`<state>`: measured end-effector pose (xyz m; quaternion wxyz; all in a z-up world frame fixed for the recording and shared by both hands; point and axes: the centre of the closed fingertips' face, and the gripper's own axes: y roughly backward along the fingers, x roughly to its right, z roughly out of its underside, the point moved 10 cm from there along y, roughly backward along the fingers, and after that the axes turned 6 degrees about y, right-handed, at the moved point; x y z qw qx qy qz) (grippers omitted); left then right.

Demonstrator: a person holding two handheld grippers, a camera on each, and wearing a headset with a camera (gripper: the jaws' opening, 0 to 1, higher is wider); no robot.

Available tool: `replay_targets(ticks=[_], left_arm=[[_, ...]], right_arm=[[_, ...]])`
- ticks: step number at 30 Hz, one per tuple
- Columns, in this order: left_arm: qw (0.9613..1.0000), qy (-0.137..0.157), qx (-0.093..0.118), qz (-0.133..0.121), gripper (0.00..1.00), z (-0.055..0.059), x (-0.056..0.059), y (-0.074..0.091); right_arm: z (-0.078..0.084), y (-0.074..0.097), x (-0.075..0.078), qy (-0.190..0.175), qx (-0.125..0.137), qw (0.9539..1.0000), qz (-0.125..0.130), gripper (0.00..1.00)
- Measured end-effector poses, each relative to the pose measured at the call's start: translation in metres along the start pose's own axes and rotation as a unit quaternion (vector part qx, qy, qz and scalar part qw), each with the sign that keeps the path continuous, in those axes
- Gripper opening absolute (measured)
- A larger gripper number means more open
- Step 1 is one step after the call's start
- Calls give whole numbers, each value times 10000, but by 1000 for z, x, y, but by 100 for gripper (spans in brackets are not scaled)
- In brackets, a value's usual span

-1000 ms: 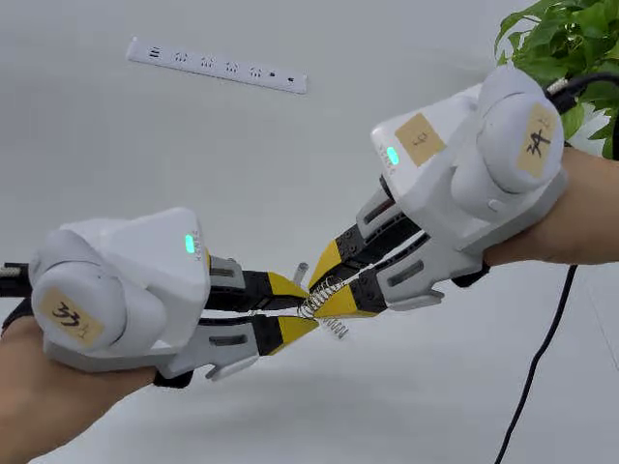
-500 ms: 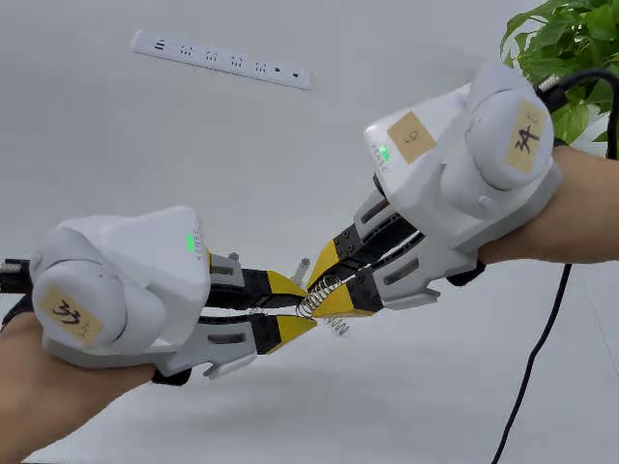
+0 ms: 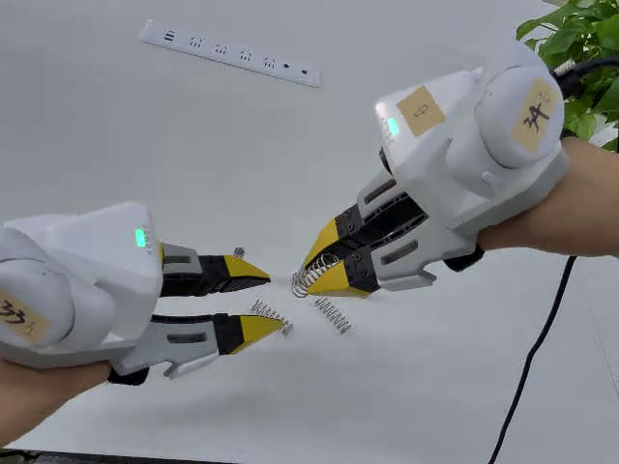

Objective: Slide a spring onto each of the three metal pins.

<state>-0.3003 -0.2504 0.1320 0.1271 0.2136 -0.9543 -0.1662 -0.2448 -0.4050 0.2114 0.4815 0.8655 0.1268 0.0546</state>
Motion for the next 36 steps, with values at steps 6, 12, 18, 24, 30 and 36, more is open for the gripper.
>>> replay_targets(ticks=[6,12,18,24,30,36], left_arm=[[9994,113,30,-323,29,9,-12,17],[9982,150,-22,-572,39,17,-22,28],[9972,184,-64,-722,45,23,-29,34],[9968,191,-91,-768,50,28,-31,35],[9964,253,-102,-806,55,34,-35,37],[9957,292,-78,-875,61,40,-40,39]], right_arm=[[-8,-2,18,-34,-99,9997,230,7],[-15,-7,37,-19,-266,9988,422,7],[-21,-18,49,7,-405,9980,479,7],[-18,-33,57,81,-642,9967,496,7],[-16,-48,63,42,-731,9963,446,7],[-11,-67,69,14,-853,9955,415,7]])
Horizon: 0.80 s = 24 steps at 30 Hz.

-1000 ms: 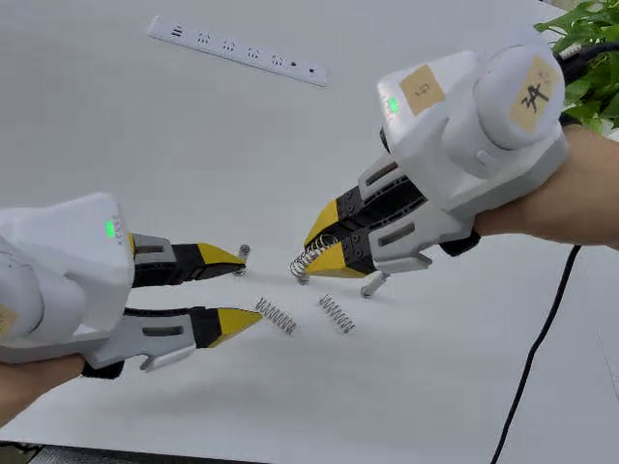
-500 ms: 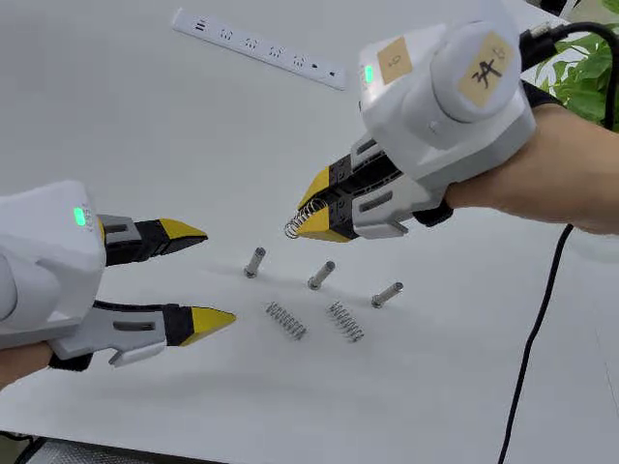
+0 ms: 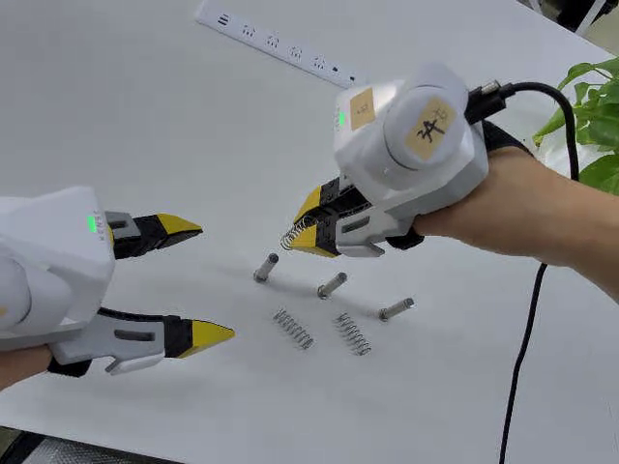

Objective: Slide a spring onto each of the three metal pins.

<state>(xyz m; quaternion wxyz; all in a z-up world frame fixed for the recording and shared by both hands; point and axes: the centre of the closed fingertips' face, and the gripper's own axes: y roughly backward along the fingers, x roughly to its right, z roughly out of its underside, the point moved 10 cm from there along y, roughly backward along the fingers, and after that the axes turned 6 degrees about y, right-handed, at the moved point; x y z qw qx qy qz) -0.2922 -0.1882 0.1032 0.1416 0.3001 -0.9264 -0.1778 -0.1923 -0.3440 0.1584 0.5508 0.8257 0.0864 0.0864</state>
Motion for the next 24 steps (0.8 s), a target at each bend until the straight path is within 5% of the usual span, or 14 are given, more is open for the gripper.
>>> replay_targets(ticks=[24], left_arm=[[9998,111,70,116,65,8,-3,-7]], right_arm=[[4,-23,8,-2,-231,9996,-183,7]])
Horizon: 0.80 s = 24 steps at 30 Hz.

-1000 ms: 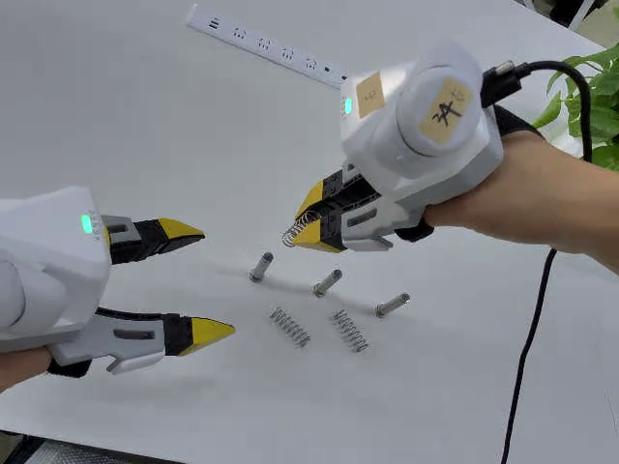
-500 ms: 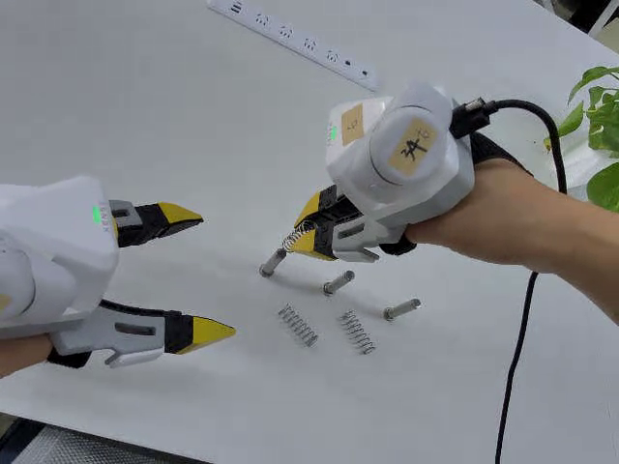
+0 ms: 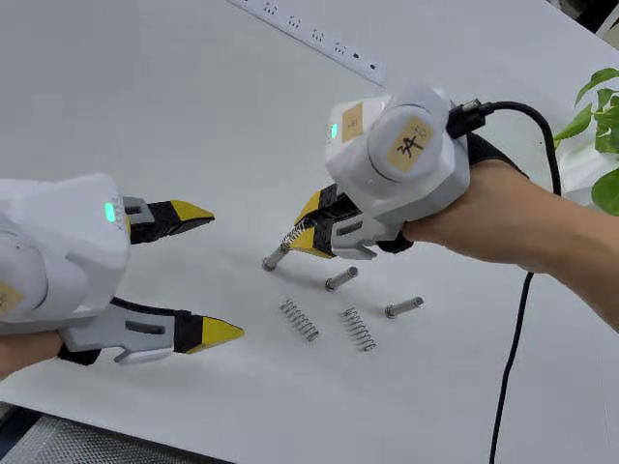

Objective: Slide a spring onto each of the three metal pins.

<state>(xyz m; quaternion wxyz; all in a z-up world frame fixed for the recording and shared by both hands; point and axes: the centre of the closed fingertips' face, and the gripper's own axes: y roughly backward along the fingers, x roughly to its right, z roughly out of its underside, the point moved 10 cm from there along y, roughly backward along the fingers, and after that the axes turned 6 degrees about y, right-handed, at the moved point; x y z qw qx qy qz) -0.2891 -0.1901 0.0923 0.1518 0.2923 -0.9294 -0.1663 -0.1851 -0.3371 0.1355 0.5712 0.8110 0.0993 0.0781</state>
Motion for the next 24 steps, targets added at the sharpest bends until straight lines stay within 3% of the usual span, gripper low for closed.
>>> replay_targets(ticks=[24], left_arm=[[10000,43,5,51,65,2,-1,-3]], right_arm=[[3,-7,1,-111,36,9999,-66,7]])
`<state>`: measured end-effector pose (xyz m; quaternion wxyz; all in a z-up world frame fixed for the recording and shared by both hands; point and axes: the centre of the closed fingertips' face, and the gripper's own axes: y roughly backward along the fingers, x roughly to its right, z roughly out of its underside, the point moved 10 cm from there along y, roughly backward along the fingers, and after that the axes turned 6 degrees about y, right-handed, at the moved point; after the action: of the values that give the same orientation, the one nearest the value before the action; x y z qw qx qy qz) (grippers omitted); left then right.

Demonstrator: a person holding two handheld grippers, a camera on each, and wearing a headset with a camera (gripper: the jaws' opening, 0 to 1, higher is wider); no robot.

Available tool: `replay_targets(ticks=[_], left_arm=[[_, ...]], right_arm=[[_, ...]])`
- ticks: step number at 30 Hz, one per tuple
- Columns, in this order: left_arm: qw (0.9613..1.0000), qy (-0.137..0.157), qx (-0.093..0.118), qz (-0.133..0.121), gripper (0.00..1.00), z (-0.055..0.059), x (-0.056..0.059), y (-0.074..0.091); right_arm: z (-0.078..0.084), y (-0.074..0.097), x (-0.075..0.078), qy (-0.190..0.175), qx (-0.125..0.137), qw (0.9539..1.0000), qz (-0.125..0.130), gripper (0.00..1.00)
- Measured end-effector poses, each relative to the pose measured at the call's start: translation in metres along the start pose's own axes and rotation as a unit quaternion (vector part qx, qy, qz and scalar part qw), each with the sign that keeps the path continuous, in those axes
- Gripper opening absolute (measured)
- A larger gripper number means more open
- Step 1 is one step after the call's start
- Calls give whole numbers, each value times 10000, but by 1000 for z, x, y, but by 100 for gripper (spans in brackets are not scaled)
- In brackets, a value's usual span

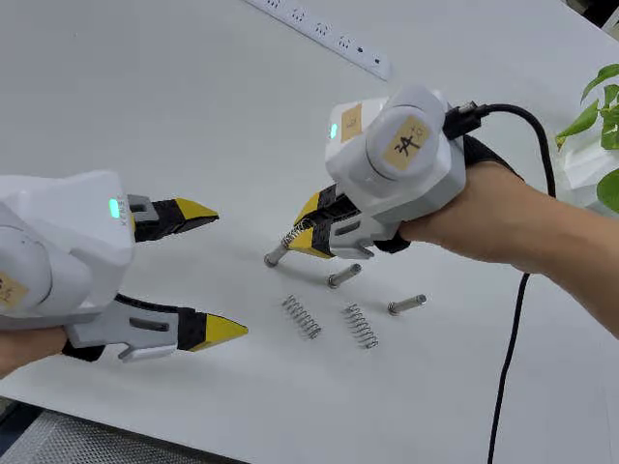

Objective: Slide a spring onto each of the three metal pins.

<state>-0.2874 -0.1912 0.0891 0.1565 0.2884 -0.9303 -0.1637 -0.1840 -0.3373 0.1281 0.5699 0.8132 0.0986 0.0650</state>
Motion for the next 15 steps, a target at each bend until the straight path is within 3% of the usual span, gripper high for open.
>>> replay_targets(ticks=[15], left_arm=[[10000,54,7,24,64,2,1,-2]], right_arm=[[2,-5,0,-46,12,10000,-26,7]])
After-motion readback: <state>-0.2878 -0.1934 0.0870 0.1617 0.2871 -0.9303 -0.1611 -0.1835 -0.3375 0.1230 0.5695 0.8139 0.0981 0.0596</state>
